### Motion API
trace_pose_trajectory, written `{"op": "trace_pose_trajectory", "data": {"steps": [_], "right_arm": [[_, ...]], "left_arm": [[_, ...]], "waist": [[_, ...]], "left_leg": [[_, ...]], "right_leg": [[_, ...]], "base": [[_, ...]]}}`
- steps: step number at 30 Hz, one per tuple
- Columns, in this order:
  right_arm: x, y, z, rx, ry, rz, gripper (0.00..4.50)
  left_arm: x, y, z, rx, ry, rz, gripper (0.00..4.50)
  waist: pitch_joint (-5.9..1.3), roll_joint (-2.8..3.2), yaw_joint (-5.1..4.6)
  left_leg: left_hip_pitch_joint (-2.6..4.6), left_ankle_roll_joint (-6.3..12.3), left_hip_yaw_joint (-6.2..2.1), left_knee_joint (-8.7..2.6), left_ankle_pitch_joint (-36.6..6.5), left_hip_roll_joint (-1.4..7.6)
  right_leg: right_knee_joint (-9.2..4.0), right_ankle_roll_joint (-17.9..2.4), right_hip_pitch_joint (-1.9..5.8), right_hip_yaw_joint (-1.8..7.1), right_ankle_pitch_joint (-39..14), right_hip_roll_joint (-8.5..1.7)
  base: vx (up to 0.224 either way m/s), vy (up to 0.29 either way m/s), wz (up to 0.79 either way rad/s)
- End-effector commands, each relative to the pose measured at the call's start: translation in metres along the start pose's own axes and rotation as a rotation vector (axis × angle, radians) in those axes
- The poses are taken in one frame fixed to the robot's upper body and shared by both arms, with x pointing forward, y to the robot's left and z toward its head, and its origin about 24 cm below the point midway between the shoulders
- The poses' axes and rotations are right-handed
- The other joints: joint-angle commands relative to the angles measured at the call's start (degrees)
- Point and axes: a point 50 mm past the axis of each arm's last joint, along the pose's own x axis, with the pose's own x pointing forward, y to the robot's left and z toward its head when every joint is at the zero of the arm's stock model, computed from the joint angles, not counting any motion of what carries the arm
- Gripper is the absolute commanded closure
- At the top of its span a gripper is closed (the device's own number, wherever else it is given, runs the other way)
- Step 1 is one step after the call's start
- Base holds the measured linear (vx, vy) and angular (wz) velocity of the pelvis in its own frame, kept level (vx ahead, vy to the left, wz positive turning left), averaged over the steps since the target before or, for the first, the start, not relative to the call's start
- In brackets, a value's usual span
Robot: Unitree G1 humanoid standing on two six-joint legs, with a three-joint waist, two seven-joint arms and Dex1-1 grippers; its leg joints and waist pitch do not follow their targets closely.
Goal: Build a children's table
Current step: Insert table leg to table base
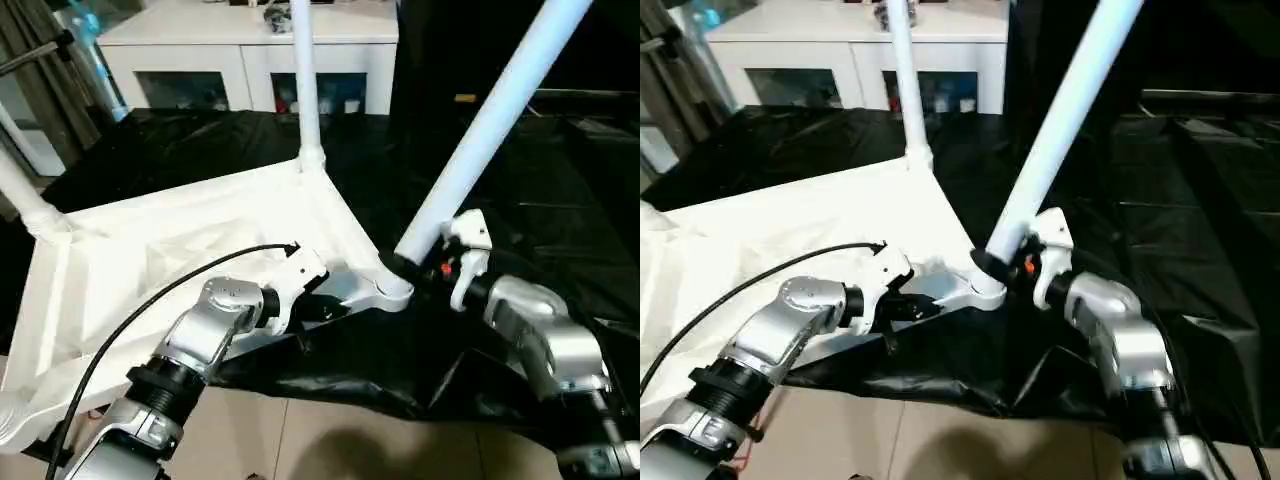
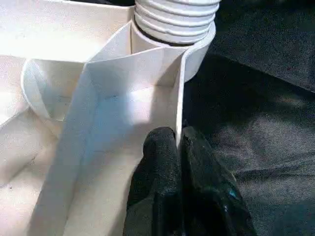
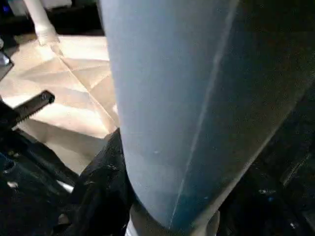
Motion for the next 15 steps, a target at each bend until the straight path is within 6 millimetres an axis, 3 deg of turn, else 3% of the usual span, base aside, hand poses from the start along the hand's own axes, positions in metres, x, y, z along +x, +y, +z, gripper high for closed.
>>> {"op": "trace_pose_trajectory", "data": {"steps": [1, 3, 4, 5, 7, 10, 11, 12, 13, 15], "right_arm": [[0.0, 0.011, -0.026, 0.027, 0.131, 0.049, 2.62], [0.003, 0.014, -0.024, 0.006, 0.14, 0.067, 2.62], [0.005, 0.016, -0.022, -0.009, 0.148, 0.086, 2.62], [0.005, 0.016, -0.022, -0.011, 0.149, 0.089, 2.62], [0.008, 0.019, -0.019, -0.021, 0.158, 0.12, 2.62], [0.009, 0.02, -0.019, -0.026, 0.174, 0.145, 2.62], [0.01, 0.02, -0.02, -0.032, 0.188, 0.167, 2.62], [0.01, 0.02, -0.02, -0.036, 0.195, 0.18, 2.62], [0.011, 0.021, -0.02, -0.039, 0.201, 0.198, 2.62], [0.01, 0.021, -0.021, -0.021, 0.203, 0.229, 2.62]], "left_arm": [[-0.007, 0.01, 0.001, -0.019, -0.037, 0.068, 4.5], [-0.007, 0.009, 0.0, -0.02, -0.037, 0.067, 4.5], [-0.006, 0.009, 0.0, -0.02, -0.036, 0.066, 4.5], [-0.006, 0.009, 0.0, -0.02, -0.036, 0.066, 4.5], [-0.005, 0.008, -0.001, -0.019, -0.037, 0.064, 4.5], [-0.006, 0.006, -0.001, -0.017, -0.04, 0.055, 4.5], [-0.006, 0.005, -0.001, -0.011, -0.041, 0.043, 4.5], [-0.006, 0.004, -0.001, -0.007, -0.042, 0.036, 4.5], [-0.006, 0.003, -0.001, 0.001, -0.044, 0.022, 4.5], [-0.007, 0.0, 0.0, 0.022, -0.049, -0.019, 4.5]], "waist": [[-3.44, -1.41, -0.23], [-3.4, -1.39, -0.27], [-3.34, -1.85, -0.3], [-3.33, -1.66, -0.24], [-3.27, -2.19, -0.28], [-3.23, -2.31, -0.24], [-3.25, -2.72, -0.31], [-3.22, -2.4, -0.22], [-3.2, -2.75, -0.27], [-3.24, -2.68, -0.17]], "left_leg": [[0.56, 3.69, -0.36, -4.07, -11.4, 1.37], [0.53, 3.54, -0.38, -4.12, -11.83, 1.37], [0.49, 3.53, -0.37, -4.17, -12.04, 1.4], [0.55, 3.47, -0.43, -4.23, -12.11, 1.42], [0.51, 3.56, -0.34, -4.23, -12.07, 1.46], [0.49, 3.68, -0.35, -4.23, -11.94, 1.41], [0.48, 3.75, -0.26, -4.15, -11.92, 1.4], [0.5, 3.78, -0.32, -4.21, -11.62, 1.47], [0.43, 3.88, -0.27, -4.2, -11.58, 1.48], [0.48, 3.9, -0.32, -4.25, -11.45, 1.53]], "right_leg": [[-4.56, -9.38, 2.87, 2.18, -19.17, -2.49], [-4.63, -9.18, 2.85, 2.2, -19.69, -2.49], [-4.66, -9.03, 2.84, 2.21, -20.14, -2.51], [-4.63, -8.94, 2.85, 2.19, -20.44, -2.52], [-4.72, -8.62, 2.74, 2.27, -21.12, -2.56], [-4.74, -8.24, 2.7, 2.28, -22.06, -2.63], [-4.85, -8.05, 2.66, 2.29, -22.41, -2.65], [-4.79, -8.08, 2.63, 2.34, -22.2, -2.69], [-4.82, -8.0, 2.61, 2.35, -22.13, -2.66], [-4.76, -8.02, 2.61, 2.36, -22.07, -2.76]], "base": [[0.0, 0.0, 0.0], [0.0, 0.0, 0.0], [0.0, 0.0, 0.0], [0.0, 0.0, 0.0], [0.0, 0.0, 0.0], [0.0, 0.0, 0.0], [0.0, 0.0, 0.0], [0.0, 0.0, 0.0], [0.0, 0.0, 0.0], [0.0, 0.0, 0.0]]}}
